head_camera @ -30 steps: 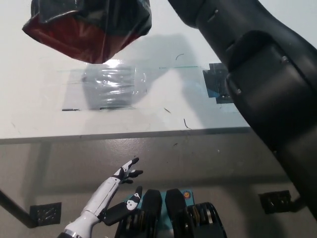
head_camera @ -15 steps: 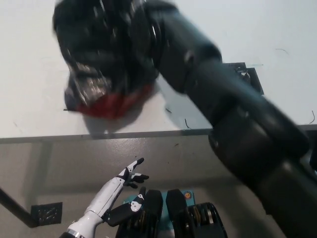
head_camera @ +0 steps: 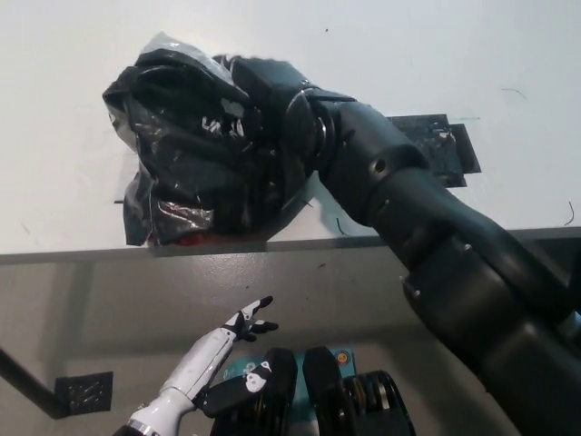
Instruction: The robot uses its right hand to pick up a bag of coffee beans and puts it in the black plastic bag, then the robot grabs the top of the bag and lifts it.
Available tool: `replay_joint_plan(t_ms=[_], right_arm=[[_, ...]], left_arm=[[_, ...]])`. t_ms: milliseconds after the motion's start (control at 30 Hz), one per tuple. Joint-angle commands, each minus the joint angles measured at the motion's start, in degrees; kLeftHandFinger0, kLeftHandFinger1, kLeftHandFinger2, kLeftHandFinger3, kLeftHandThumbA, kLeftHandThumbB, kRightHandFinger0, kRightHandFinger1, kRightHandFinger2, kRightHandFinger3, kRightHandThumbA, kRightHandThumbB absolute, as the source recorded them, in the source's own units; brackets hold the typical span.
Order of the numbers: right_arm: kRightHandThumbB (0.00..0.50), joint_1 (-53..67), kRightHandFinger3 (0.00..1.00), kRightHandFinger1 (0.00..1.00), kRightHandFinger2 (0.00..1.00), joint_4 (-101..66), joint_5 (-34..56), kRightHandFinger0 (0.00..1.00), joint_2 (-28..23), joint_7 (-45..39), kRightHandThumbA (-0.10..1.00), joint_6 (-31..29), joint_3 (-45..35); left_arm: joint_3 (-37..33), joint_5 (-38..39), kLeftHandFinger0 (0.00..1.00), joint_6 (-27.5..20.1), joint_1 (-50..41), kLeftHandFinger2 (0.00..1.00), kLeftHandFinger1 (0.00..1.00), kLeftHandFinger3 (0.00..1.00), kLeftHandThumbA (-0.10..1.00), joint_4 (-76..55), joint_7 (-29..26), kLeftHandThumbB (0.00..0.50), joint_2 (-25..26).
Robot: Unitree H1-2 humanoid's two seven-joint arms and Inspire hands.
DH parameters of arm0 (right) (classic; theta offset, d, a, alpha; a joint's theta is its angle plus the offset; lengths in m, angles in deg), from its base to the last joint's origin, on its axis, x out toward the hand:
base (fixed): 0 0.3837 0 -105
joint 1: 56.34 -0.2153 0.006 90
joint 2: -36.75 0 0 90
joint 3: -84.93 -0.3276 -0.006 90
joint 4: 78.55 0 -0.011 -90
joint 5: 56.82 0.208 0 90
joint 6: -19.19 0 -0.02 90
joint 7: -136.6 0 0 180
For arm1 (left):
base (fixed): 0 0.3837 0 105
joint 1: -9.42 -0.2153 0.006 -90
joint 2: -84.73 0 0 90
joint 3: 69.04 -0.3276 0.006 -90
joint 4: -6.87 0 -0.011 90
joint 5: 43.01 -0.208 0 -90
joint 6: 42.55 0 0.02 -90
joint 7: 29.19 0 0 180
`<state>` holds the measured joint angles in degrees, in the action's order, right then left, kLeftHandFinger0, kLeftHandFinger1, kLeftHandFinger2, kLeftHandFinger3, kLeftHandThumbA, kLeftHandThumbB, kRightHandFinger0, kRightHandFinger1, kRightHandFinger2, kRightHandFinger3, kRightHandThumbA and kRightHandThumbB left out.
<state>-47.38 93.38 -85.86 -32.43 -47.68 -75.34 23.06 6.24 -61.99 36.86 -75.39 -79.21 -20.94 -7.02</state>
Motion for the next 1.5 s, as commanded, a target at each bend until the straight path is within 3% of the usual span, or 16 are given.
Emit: replay_joint_plan(t_ms=[0,67,300,400,533,600,633,833,967,1200,1267,1333,1367,1400,1467], right_arm=[[0.500,-6.8,1.00,1.00,1.00,-2.5,5.6,1.00,-4.8,-15.7,0.89,3.5,-4.6],[0.500,-8.7,1.00,1.00,1.00,-3.2,10.1,1.00,-5.7,-19.9,0.81,5.7,-9.0],[0.500,-17.3,1.00,1.00,1.00,-5.0,17.8,1.00,-9.1,-32.3,0.83,13.4,-17.8],[0.500,-21.3,1.00,1.00,1.00,-6.3,22.3,1.00,-10.2,-35.0,0.69,19.2,-23.4],[0.500,-24.2,1.00,1.00,1.00,-7.0,24.7,1.00,-11.5,-37.4,0.73,21.9,-26.7],[0.500,-25.5,1.00,1.00,1.00,-7.7,27.2,1.00,-12.6,-38.8,0.77,21.5,-29.6],[0.500,-25.6,1.00,1.00,1.00,-8.5,28.4,1.00,-13.0,-38.6,0.85,21.0,-31.4],[0.500,-26.4,1.00,1.00,1.00,-9.3,30.7,1.00,-15.1,-39.6,0.95,22.5,-36.7],[0.500,-26.6,1.00,1.00,1.00,-9.7,31.5,1.00,-17.0,-40.3,0.86,25.2,-38.9],[0.500,-26.0,1.00,1.00,1.00,-12.9,33.6,1.00,-19.6,-41.8,0.92,25.9,-40.7],[0.500,-23.9,1.00,1.00,1.00,-19.9,32.2,1.00,-20.0,-36.2,1.00,24.4,-40.1],[0.487,-21.3,1.00,1.00,1.00,-28.4,29.1,1.00,-20.4,-32.2,1.00,23.5,-37.9],[0.461,-17.8,1.00,1.00,1.00,-38.6,26.1,1.00,-21.5,-30.5,1.00,22.7,-36.1],[0.474,-14.0,1.00,1.00,1.00,-49.1,23.2,1.00,-23.1,-30.4,1.00,21.7,-34.0],[0.444,-9.1,1.00,1.00,1.00,-60.9,22.2,1.00,-25.2,-31.4,1.00,20.9,-33.8]], left_arm=[[-0.4,-1.3,0.80,0.8,1.5,0.80,0.81,0.98,0.46,-3.1,1.9,0.302,1.6],[-0.3,-1.1,0.80,0.4,1.6,0.79,0.81,0.98,0.43,-2.6,1.8,0.300,1.5],[-0.4,-1.0,0.82,-1.3,1.9,0.80,0.82,0.97,0.37,-1.0,1.2,0.305,1.4],[-0.5,-1.4,0.82,-0.4,1.7,0.80,0.82,0.98,0.35,-1.7,1.4,0.316,1.4],[-0.5,-1.3,0.83,-0.6,1.7,0.81,0.83,0.99,0.34,-1.3,1.5,0.326,1.4],[-0.6,-1.6,0.82,-0.4,1.8,0.81,0.82,0.99,0.32,-1.3,1.5,0.332,1.4],[-0.6,-1.5,0.83,-0.3,1.7,0.82,0.84,0.99,0.31,-1.2,1.6,0.338,1.5],[-0.6,-1.7,0.82,-1.3,1.5,0.82,0.83,0.99,0.25,-0.6,1.2,0.336,1.6],[-0.6,-2.1,0.83,-1.6,1.5,0.82,0.84,1.00,0.22,-0.3,0.9,0.344,1.6],[-0.4,-2.0,0.82,-2.8,0.9,0.81,0.83,1.00,0.19,0.7,-0.2,0.352,1.0],[-0.1,-1.9,0.82,-2.5,0.1,0.81,0.83,1.00,0.17,0.3,-0.5,0.352,0.8],[0.1,-1.5,0.82,-2.4,-0.3,0.80,0.83,1.00,0.17,0.0,-0.5,0.347,0.8],[0.4,-1.3,0.83,-2.4,-0.4,0.80,0.83,1.00,0.18,-0.2,-0.4,0.343,1.0],[0.7,-1.2,0.84,-1.4,-0.5,0.80,0.84,1.00,0.22,-0.7,-0.3,0.344,1.2],[1.2,-0.9,0.86,-1.1,-0.6,0.82,0.85,1.00,0.28,-0.6,-0.4,0.327,1.3]])
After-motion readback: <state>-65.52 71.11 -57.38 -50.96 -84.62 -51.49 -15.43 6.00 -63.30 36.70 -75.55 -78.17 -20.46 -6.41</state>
